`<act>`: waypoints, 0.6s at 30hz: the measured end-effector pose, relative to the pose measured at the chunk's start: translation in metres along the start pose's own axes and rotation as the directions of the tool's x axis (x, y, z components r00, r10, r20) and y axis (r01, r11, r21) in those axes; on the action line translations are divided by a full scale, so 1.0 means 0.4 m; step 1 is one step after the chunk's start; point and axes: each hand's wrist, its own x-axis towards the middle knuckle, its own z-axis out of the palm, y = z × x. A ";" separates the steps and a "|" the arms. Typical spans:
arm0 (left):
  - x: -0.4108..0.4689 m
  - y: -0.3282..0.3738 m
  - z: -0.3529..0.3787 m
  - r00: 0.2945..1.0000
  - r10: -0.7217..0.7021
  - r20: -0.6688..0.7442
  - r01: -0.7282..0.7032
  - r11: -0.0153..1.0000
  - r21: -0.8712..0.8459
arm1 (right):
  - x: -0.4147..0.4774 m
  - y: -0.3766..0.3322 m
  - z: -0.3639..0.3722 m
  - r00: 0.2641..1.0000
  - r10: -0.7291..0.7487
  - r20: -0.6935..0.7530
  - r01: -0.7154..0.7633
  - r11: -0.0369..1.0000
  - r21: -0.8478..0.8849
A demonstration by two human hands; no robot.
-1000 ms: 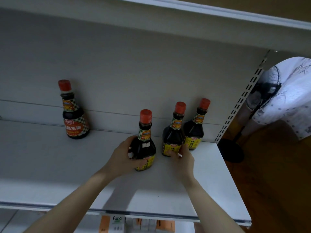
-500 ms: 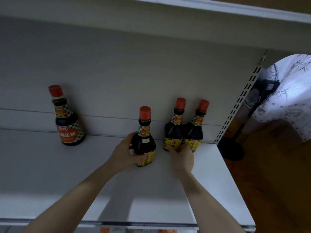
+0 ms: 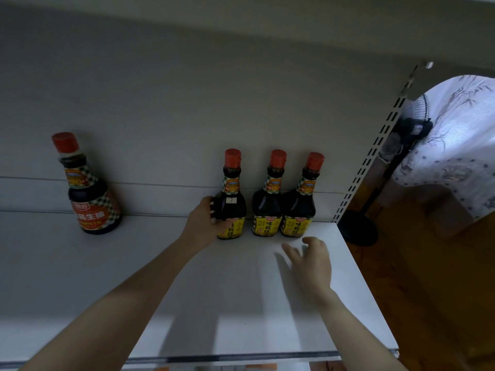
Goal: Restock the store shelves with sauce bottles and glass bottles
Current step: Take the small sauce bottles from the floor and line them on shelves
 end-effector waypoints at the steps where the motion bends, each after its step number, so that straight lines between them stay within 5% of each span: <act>1: 0.002 0.000 0.005 1.000 0.005 -0.009 -0.006 1.000 -0.016 | -0.002 0.007 -0.004 1.000 -0.014 -0.004 0.014 0.998 -0.057; 7: 0.007 0.006 0.031 0.996 0.080 -0.040 -0.082 0.996 -0.046 | -0.007 0.015 -0.001 0.996 -0.017 0.092 0.038 0.971 -0.237; 18: 0.013 0.003 0.045 0.976 0.214 -0.044 -0.212 0.976 0.040 | -0.010 0.012 0.000 0.996 -0.034 0.085 0.057 0.957 -0.284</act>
